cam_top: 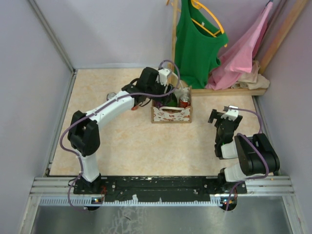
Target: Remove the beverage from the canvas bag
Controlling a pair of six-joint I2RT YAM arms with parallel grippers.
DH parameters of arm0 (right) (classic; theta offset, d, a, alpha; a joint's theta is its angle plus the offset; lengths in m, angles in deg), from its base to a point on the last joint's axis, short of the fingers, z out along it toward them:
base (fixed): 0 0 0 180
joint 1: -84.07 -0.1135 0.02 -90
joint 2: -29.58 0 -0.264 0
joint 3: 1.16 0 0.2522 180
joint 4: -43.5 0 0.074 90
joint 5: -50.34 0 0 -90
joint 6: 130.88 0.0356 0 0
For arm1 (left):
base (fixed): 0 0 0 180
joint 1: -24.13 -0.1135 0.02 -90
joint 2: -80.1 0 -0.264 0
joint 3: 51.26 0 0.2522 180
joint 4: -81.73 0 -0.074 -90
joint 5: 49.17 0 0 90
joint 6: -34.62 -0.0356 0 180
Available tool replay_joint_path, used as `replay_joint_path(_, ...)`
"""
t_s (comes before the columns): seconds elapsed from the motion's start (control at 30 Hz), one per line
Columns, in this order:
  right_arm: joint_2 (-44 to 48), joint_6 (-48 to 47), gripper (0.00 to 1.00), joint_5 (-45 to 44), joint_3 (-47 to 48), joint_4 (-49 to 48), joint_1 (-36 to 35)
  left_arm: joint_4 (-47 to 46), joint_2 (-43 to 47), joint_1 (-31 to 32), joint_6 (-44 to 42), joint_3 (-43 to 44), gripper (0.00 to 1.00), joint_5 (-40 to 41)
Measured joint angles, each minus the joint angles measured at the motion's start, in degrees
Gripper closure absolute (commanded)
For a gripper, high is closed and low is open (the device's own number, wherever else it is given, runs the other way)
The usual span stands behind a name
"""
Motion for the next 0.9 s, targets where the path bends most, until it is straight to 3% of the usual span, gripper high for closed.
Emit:
replay_joint_path(0.2, 0.0, 0.0, 0.01, 0.0, 0.0, 0.0, 0.0, 0.11, -0.17, 0.0, -1.03, 0.02, 0.16, 2.82)
replay_joint_path(0.9, 0.0, 0.0, 0.01, 0.0, 0.0, 0.0, 0.0, -0.92, -4.11, 0.17, -1.92, 0.46, 0.1, 10.78)
